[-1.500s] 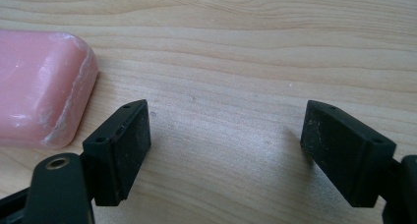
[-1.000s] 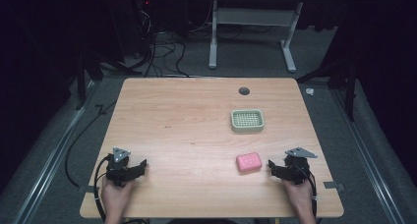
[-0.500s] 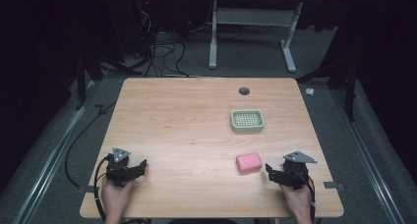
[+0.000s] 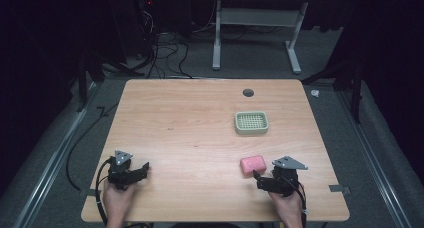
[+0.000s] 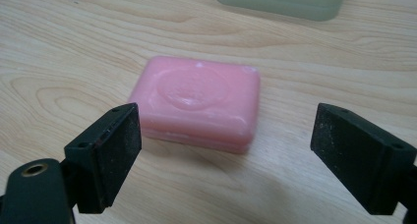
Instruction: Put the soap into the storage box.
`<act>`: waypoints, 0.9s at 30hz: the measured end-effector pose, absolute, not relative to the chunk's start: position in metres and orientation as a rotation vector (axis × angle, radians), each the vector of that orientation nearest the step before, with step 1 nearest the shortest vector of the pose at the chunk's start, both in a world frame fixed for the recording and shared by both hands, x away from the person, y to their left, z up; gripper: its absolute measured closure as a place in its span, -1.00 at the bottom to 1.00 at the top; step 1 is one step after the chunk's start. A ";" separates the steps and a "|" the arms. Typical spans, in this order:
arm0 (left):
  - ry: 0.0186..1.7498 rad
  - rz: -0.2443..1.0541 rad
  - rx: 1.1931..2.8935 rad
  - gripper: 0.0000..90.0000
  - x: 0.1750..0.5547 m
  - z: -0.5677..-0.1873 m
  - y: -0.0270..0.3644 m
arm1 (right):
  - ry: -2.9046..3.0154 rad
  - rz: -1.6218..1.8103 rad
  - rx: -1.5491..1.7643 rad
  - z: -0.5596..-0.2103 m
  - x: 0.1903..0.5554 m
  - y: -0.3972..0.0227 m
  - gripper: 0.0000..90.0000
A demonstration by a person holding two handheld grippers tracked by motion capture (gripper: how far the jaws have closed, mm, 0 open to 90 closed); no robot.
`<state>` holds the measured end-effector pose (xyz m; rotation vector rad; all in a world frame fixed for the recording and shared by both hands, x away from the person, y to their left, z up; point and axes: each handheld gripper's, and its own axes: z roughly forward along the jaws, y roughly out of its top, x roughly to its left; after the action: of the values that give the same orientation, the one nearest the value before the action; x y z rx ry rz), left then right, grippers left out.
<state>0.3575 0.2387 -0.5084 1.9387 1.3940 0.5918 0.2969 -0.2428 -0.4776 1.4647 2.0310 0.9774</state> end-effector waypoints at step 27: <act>1.394 0.591 1.938 -0.48 0.358 -0.508 0.239 | 2.078 0.902 1.449 -0.490 0.326 -0.211 -0.75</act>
<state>0.3575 0.2387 -0.5084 1.9382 1.3937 0.5910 0.3263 -0.2110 -0.4899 1.4492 2.0778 0.9016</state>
